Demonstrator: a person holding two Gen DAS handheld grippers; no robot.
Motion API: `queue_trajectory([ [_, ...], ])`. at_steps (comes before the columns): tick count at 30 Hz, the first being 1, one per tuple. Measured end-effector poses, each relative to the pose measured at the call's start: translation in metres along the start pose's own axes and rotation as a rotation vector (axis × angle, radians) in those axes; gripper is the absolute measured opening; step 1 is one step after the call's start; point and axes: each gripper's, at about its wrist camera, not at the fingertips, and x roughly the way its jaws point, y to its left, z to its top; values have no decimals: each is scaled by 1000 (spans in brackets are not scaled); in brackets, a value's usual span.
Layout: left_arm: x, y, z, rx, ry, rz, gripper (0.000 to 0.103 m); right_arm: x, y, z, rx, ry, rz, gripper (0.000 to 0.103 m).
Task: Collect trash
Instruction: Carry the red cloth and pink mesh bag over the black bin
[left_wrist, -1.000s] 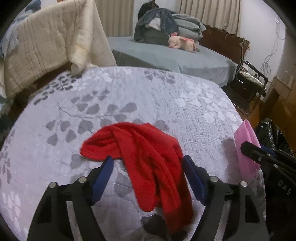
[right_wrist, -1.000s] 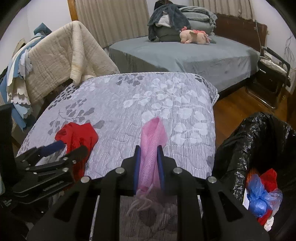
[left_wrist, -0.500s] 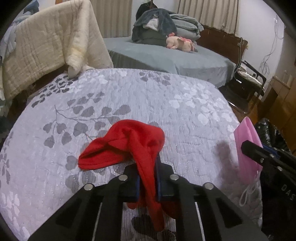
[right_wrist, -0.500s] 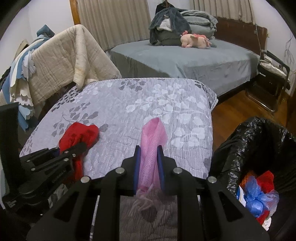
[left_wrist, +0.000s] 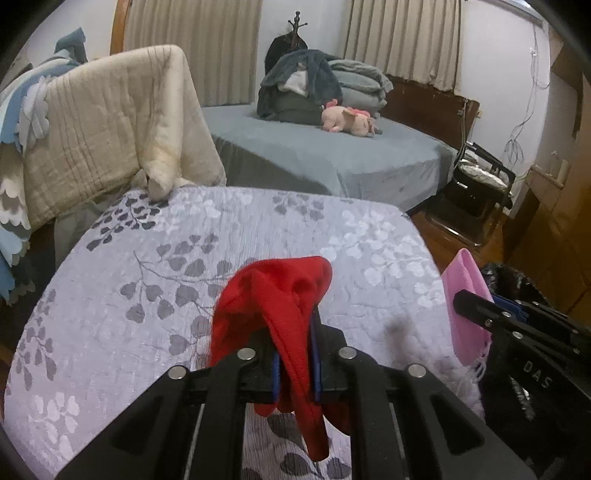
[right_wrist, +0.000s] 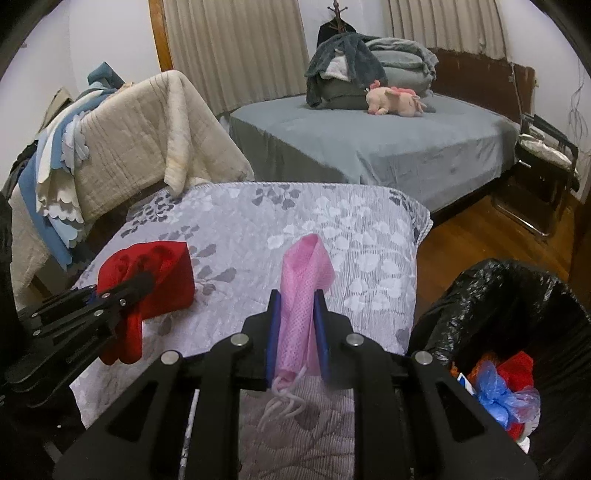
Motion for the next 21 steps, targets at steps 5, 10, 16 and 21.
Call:
queue_trajectory([
  [5, -20, -7, 5, 4, -34, -20, 12, -18, 5, 5, -15, -24, 9, 17],
  [10, -38, -13, 11, 16, -69, -28, 12, -33, 8, 8, -26, -37, 9, 17],
  [16, -54, -20, 14, 22, -96, -42, 12, -49, 8, 10, -35, -57, 4, 17],
  [21, -60, -21, 13, 21, -112, -54, 12, -60, 6, 11, -37, -72, -26, 17],
])
